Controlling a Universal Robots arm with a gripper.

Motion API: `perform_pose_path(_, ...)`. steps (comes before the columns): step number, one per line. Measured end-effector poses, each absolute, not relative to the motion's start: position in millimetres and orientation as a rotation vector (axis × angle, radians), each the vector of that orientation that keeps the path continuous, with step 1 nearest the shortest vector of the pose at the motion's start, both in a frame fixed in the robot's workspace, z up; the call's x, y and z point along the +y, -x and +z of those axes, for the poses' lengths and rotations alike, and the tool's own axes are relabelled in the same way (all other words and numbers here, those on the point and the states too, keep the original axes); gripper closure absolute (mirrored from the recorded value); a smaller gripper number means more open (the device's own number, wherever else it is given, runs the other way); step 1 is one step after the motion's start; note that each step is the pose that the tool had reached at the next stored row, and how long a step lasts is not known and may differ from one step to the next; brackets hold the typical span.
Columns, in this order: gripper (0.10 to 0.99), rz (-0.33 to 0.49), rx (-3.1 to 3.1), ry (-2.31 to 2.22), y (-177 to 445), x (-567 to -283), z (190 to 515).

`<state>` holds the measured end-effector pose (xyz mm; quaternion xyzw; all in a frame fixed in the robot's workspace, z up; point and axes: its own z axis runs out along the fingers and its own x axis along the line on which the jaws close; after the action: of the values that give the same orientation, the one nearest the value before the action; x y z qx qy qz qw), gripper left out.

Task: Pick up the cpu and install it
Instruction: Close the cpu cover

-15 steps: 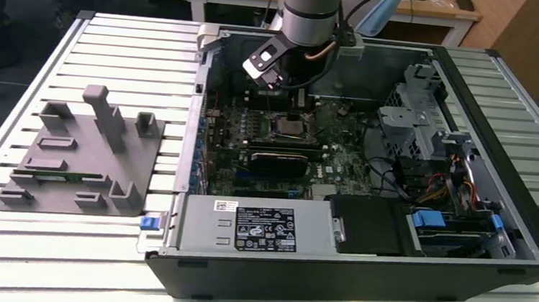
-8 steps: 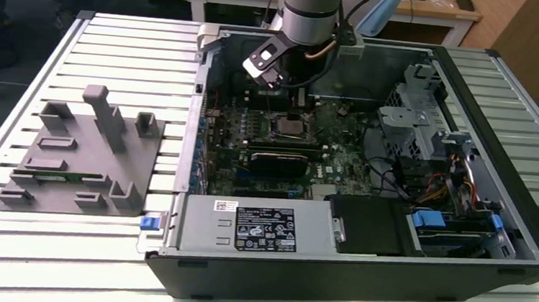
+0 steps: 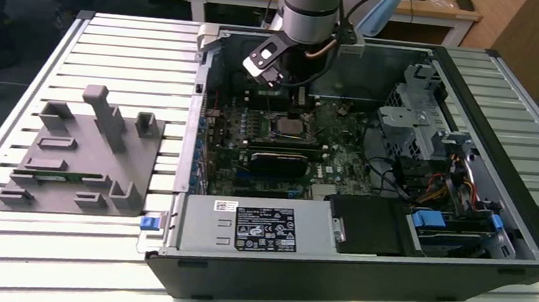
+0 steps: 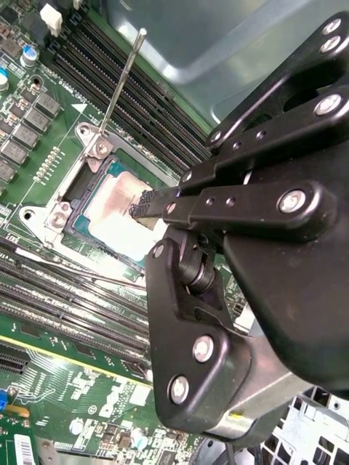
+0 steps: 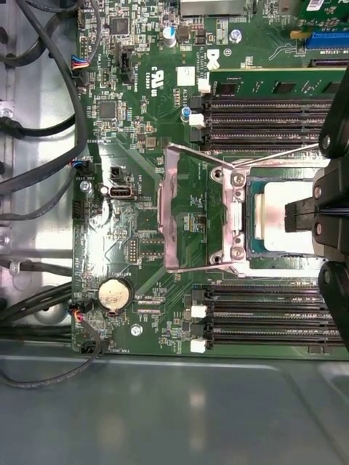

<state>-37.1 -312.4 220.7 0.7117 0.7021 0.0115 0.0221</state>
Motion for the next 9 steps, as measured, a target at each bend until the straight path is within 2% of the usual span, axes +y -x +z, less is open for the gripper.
perform_pose_path(9,0.980,0.039,2.177,-2.206,37,-312,239)
